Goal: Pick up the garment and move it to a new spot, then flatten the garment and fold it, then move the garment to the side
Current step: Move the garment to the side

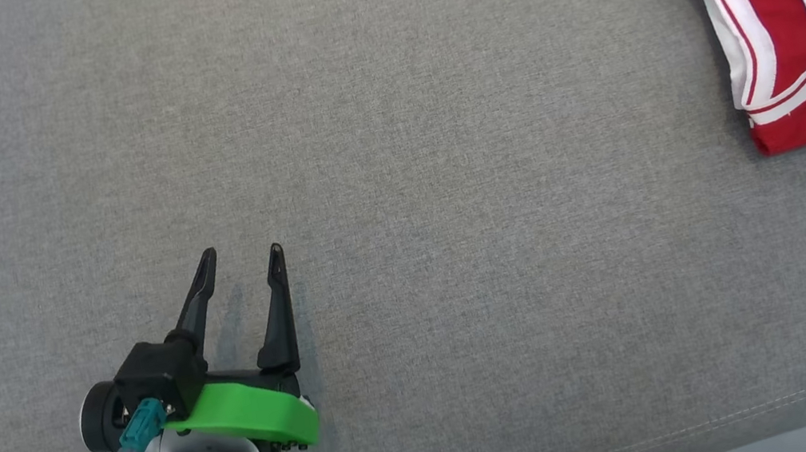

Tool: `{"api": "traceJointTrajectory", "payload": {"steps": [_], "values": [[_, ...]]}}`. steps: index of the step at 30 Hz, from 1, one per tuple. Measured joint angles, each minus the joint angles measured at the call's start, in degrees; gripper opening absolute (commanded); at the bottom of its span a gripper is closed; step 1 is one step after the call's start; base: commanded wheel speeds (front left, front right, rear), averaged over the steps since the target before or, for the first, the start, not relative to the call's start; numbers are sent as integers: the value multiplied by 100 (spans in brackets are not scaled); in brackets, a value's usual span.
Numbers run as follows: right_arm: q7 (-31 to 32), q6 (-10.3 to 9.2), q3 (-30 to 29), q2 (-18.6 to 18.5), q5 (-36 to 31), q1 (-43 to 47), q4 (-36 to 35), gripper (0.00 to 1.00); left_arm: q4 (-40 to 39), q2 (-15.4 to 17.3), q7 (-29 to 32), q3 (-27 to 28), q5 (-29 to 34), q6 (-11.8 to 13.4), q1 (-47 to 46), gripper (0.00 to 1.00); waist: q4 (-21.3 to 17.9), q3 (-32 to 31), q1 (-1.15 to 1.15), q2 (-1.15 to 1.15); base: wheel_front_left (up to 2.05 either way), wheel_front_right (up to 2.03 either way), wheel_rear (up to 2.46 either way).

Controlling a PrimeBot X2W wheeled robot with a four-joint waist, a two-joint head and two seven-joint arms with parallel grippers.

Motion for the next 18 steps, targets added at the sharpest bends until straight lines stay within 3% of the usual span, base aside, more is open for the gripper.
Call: {"api": "traceJointTrajectory", "payload": {"steps": [7, 18], "values": [[-62, 0, 725, 391, 282, -145, 40, 100, 186, -89, -147, 81, -122, 7, 45, 100, -105, -425, 0, 0, 0, 0, 0], [-77, 0, 2267, 1122, 1528, 459, -953, 100, 409, -172, -341, 393, -361, 119, 354, 100, -235, -1143, 0, 0, 0, 0, 0]]}}
